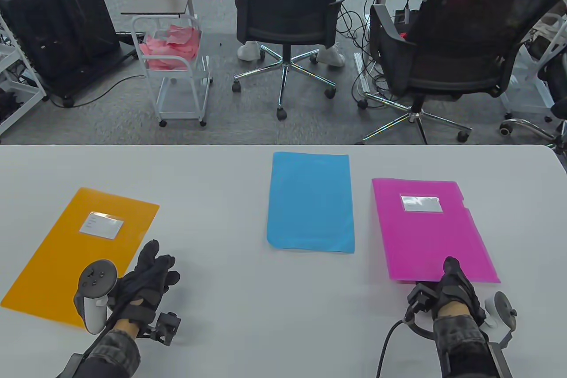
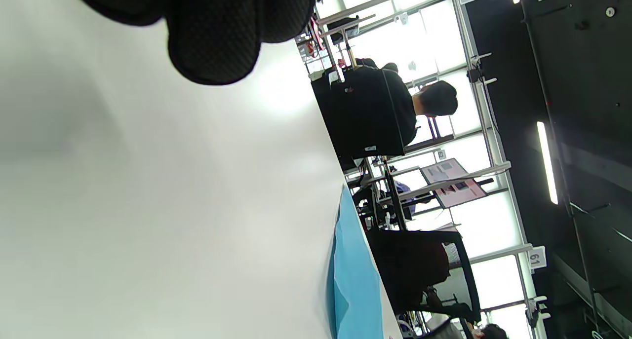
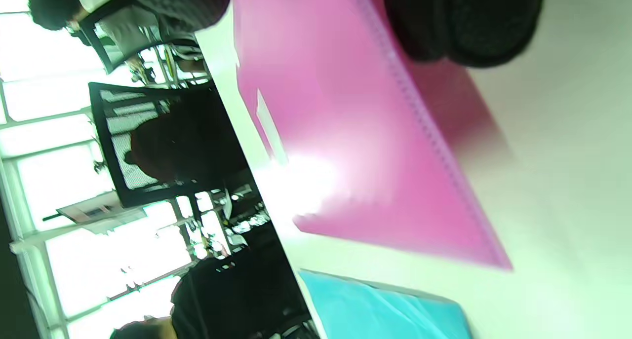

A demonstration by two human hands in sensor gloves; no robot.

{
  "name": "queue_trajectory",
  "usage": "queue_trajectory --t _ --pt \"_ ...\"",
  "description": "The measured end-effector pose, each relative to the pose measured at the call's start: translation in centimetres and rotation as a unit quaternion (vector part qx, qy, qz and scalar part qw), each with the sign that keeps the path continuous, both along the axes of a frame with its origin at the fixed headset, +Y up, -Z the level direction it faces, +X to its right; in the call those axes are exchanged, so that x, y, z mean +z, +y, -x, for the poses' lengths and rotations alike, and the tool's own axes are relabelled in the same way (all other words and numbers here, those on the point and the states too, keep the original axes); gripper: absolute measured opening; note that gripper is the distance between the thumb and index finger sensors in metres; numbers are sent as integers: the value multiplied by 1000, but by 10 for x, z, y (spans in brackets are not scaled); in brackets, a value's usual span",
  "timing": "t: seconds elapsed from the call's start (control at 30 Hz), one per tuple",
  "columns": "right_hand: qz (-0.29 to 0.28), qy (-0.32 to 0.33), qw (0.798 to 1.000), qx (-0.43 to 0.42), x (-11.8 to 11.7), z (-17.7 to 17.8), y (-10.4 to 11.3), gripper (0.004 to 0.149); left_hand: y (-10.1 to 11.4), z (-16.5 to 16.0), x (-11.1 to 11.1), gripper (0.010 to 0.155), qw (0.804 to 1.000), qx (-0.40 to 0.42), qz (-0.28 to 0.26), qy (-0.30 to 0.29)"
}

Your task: Insert cardstock into L-shaped folders

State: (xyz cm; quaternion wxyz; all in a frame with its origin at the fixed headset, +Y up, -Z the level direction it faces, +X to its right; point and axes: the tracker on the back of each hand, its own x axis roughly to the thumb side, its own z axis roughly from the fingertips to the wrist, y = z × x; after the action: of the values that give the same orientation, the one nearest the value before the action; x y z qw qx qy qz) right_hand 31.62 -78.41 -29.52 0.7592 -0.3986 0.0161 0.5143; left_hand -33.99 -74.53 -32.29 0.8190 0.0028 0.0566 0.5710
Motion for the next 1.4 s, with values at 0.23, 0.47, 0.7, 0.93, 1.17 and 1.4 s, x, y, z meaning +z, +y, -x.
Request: queue_trajectory --t 0.23,0.47,0.7,0.93,1.17,1.4 --pt "4 127 989 79 -6 18 30 101 10 45 -14 73 993 -83 12 81" --pt "-127 213 965 90 -29 47 38 76 4 98 -27 110 924 -320 199 55" --pt "-158 261 948 85 -37 55 35 73 -29 126 -33 122 868 -315 382 -42" --pt "-159 268 947 79 -40 57 31 73 -11 104 -43 99 809 -478 339 -37" --pt "-171 278 940 96 -40 62 37 72 13 107 -28 58 876 -422 224 58" --pt "-167 383 905 84 -36 111 30 73 78 9 24 72 808 -572 -124 -68"
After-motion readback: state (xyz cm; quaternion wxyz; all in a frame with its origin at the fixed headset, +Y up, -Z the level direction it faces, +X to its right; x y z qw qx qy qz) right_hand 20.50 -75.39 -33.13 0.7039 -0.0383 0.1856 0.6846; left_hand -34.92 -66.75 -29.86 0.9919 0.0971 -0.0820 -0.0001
